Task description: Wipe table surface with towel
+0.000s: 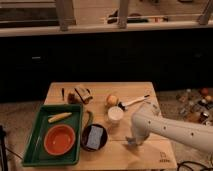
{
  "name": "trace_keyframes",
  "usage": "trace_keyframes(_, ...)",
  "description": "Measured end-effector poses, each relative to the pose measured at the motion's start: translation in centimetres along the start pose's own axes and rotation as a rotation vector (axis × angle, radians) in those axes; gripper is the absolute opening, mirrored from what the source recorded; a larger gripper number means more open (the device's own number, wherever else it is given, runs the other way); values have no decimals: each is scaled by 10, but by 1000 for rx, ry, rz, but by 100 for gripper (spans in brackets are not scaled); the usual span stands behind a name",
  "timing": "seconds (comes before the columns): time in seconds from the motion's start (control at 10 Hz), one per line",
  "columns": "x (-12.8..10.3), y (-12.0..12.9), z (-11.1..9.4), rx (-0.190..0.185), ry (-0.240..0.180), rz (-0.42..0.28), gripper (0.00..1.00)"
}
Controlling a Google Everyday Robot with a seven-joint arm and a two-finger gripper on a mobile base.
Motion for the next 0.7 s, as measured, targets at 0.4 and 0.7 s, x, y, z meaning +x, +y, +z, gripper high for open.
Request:
trace_keyframes(0.4, -53, -6, 5, 6, -129, -130, 0)
trace_keyframes(0.7, -70, 25, 3, -65, -171, -168, 0)
